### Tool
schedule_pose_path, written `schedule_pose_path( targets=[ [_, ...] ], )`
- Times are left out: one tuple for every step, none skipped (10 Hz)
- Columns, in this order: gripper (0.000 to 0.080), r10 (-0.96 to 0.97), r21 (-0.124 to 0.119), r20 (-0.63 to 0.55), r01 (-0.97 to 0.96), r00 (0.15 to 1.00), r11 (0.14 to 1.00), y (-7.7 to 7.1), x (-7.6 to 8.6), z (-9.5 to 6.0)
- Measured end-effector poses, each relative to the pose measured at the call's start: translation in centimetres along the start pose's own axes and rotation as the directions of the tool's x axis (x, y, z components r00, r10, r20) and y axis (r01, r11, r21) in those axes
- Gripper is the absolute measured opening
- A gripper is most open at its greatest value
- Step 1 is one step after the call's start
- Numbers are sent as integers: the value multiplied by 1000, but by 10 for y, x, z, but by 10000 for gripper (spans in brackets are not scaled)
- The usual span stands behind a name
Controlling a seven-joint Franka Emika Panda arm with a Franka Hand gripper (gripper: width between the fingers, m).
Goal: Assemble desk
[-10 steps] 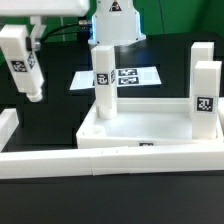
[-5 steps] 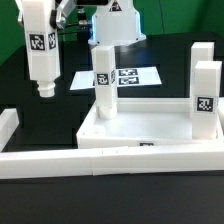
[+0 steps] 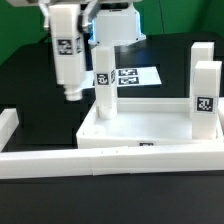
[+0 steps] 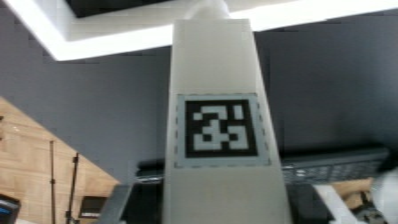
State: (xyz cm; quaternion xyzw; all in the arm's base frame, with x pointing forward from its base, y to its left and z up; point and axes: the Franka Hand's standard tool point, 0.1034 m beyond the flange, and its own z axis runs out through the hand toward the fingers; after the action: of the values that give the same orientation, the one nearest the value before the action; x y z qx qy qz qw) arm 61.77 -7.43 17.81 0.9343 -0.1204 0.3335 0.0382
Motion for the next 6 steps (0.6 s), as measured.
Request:
schedule_pose_path(
  targets=[
    [290,8,39,20,-9,1000,999,-25,1,-5],
    [290,36,92,133,-48,990,995,-55,2,-11],
    [290,5,77,77,-11,997,997,-47,16,-14],
    [290,7,70,87,-13,996,997,-44,9,-10],
    [290,-25,71,92,19,995,997,-39,8,-10],
    [290,-81,65,127,73,989,995,-9,6,-9]
  ],
)
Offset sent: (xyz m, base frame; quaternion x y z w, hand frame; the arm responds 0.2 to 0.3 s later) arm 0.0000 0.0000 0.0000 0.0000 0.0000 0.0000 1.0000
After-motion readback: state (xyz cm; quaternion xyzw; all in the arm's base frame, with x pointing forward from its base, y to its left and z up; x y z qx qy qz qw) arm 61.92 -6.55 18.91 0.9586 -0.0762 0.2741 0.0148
